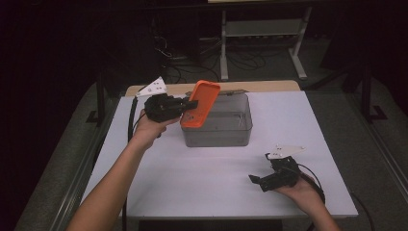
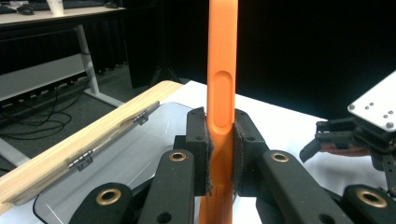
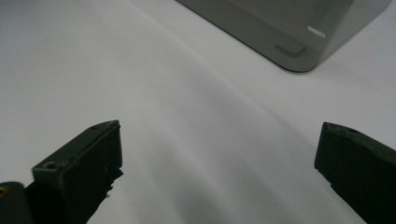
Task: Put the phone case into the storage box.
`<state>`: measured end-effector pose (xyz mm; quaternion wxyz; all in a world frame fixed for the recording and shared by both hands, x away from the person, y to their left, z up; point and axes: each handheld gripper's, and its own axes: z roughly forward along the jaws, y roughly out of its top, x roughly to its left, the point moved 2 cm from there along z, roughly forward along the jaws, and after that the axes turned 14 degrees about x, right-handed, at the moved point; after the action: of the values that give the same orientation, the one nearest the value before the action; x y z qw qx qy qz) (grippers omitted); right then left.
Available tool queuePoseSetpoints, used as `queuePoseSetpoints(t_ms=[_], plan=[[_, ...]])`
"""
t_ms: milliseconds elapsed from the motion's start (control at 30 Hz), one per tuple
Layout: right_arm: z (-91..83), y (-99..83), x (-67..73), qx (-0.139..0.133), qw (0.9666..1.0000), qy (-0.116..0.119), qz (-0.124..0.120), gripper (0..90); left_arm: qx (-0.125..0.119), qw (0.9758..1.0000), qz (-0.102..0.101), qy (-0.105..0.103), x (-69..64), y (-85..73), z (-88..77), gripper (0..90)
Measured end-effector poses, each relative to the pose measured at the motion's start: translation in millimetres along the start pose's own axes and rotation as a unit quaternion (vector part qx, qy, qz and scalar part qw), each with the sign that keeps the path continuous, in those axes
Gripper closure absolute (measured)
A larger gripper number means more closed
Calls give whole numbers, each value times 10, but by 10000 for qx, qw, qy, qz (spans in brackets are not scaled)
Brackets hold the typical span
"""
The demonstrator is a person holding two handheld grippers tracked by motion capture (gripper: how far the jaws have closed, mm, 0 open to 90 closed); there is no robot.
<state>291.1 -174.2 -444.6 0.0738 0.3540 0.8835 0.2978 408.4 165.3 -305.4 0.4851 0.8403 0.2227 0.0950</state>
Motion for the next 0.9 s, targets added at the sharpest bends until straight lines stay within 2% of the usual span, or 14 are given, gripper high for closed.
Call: queuePoseSetpoints(t_ms=[467, 900], plan=[[-7, -3, -7, -26, 10000, 4, 7, 4, 28, 9998, -150, 114, 160, 45, 162, 796], [-2, -3, -8, -21, 10000, 1, -1, 4, 135, 9991, -345, 203, 287, -8, 286, 796]])
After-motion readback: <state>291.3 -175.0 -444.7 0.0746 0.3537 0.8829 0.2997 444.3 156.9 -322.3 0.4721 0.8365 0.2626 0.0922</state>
